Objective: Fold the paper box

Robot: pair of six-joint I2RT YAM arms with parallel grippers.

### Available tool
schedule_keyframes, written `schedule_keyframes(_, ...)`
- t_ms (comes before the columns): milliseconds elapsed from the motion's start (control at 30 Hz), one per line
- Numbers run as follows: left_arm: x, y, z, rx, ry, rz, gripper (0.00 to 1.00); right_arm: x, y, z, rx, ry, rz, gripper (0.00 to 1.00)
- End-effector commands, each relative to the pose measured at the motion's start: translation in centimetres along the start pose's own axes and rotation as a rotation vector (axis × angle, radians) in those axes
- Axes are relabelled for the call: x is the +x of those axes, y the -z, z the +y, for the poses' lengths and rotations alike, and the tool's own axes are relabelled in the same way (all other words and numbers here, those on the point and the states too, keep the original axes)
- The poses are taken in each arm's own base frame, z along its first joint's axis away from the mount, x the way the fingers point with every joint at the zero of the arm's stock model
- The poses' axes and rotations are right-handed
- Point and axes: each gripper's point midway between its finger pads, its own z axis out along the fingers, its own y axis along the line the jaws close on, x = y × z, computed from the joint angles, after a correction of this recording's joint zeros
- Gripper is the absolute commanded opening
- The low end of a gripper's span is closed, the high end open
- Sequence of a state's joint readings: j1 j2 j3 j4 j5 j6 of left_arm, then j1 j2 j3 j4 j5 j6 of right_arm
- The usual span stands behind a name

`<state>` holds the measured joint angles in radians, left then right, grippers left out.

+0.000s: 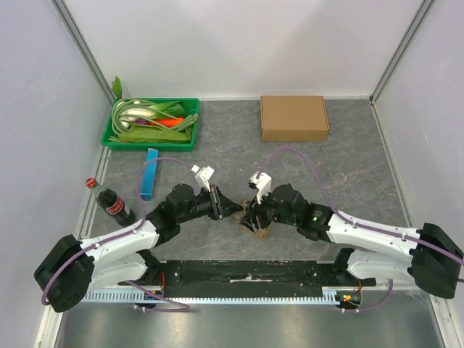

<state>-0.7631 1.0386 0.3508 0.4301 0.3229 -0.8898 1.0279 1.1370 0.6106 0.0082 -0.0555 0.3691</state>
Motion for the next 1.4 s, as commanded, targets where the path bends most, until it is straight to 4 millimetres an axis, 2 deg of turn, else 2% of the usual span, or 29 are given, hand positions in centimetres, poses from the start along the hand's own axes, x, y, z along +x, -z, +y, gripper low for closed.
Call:
schedule_keyframes(0,-0.9,-0.3,-3.4,0.080,-0.126,-0.017,0.24,1.4,0.8,0.3,-0.071,-0.319,0.003,0.65)
schedule_keyframes(67,-0.3,-0.4,-4.0,0.094,-0.141,-0.005,0.25,2.0,1.0,0.7,-0.121,-0.398,-0.005,0.64)
schedule_keyframes(100,0.1,-0.6,-4.0,0.097,-0.142,0.009,0.25,1.6,1.4,0.4,-0.131,-0.439,-0.036,0.63)
schedule_keyframes(167,0.9,-1.0,-4.6,0.141,-0.136,0.032,0.25,1.3,1.9,1.3,-0.212,-0.516,-0.075,0.60)
schedule_keyframes(233,2.5,-1.8,-3.8,0.149,-0.086,0.097,0.23,1.3,2.2,1.6,-0.238,-0.552,-0.074,0.58)
schedule_keyframes(267,3.2,-2.0,-3.0,0.128,-0.064,0.127,0.17,0.9,2.5,1.8,-0.253,-0.550,-0.085,0.58)
schedule_keyframes(333,4.6,-2.4,-1.1,0.083,0.002,0.151,0.14,0.9,3.0,2.1,-0.257,-0.559,-0.071,0.58)
schedule_keyframes(367,5.0,-2.2,-0.5,0.084,0.014,0.143,0.12,-0.3,3.7,2.3,-0.263,-0.547,-0.098,0.58)
schedule_keyframes(400,5.4,-2.3,0.1,0.065,0.021,0.149,0.12,-0.6,4.0,2.3,-0.256,-0.543,-0.098,0.59)
schedule_keyframes(433,5.6,-2.2,0.5,0.053,0.011,0.152,0.12,0.4,4.3,2.0,-0.226,-0.557,-0.049,0.59)
schedule_keyframes(467,5.8,-2.1,1.4,0.023,0.014,0.148,0.11,-0.7,5.0,2.1,-0.228,-0.529,-0.067,0.59)
schedule_keyframes(567,6.0,-1.8,2.0,-0.006,-0.007,0.150,0.11,0.8,6.0,2.8,-0.255,-0.568,-0.018,0.54)
schedule_keyframes(600,5.8,-1.8,2.1,-0.014,-0.010,0.142,0.11,1.3,6.0,2.8,-0.255,-0.579,-0.012,0.46)
schedule_keyframes(633,5.7,-1.7,2.1,-0.011,-0.019,0.138,0.11,2.0,6.1,2.7,-0.254,-0.587,-0.005,0.44)
schedule_keyframes(667,5.6,-1.6,1.8,-0.006,-0.027,0.134,0.11,3.7,6.2,2.4,-0.232,-0.601,0.021,0.42)
schedule_keyframes(733,5.7,-1.5,2.2,-0.022,-0.037,0.138,0.11,4.9,5.9,1.3,-0.175,-0.614,0.024,0.40)
schedule_keyframes(833,5.9,-1.2,2.5,-0.034,-0.068,0.148,0.11,8.0,5.3,0.1,-0.109,-0.619,0.091,0.38)
schedule_keyframes(900,5.8,-0.9,2.3,-0.029,-0.090,0.147,0.11,7.6,5.5,0.1,-0.097,-0.599,0.104,0.37)
schedule_keyframes(933,6.1,-0.7,2.6,-0.036,-0.115,0.158,0.12,8.0,5.9,-0.3,-0.062,-0.588,0.129,0.39)
schedule_keyframes(967,6.1,-0.6,2.6,-0.039,-0.131,0.155,0.13,5.2,6.6,0.2,-0.080,-0.567,0.074,0.42)
schedule_keyframes(1000,5.8,-0.5,2.2,-0.031,-0.151,0.147,0.14,4.0,7.1,0.4,-0.078,-0.559,0.062,0.50)
schedule_keyframes(1033,6.2,-0.4,2.5,-0.045,-0.173,0.163,0.14,4.0,7.9,0.5,-0.057,-0.569,0.094,0.54)
schedule_keyframes(1067,6.2,-0.3,2.4,-0.044,-0.184,0.161,0.14,1.7,8.7,0.5,-0.037,-0.569,0.066,0.57)
schedule_keyframes(1100,6.2,-0.3,2.2,-0.040,-0.191,0.159,0.14,1.8,9.2,0.3,0.001,-0.576,0.098,0.62)
schedule_keyframes(1133,6.3,-0.3,2.3,-0.040,-0.201,0.164,0.15,4.0,10.2,-0.3,0.079,-0.601,0.207,0.64)
schedule_keyframes(1267,6.4,-0.2,2.0,-0.027,-0.214,0.169,0.17,3.4,11.9,-1.4,0.188,-0.602,0.242,0.77)
schedule_keyframes(1300,6.4,-0.2,1.6,-0.017,-0.217,0.172,0.20,3.5,11.7,-1.4,0.183,-0.600,0.247,0.82)
schedule_keyframes(1333,5.3,-0.4,0.1,0.016,-0.233,0.148,0.34,3.9,11.4,-1.7,0.188,-0.599,0.266,0.82)
schedule_keyframes(1367,5.5,-0.1,-0.2,0.012,-0.228,0.189,0.40,4.7,10.9,-2.3,0.209,-0.583,0.307,0.82)
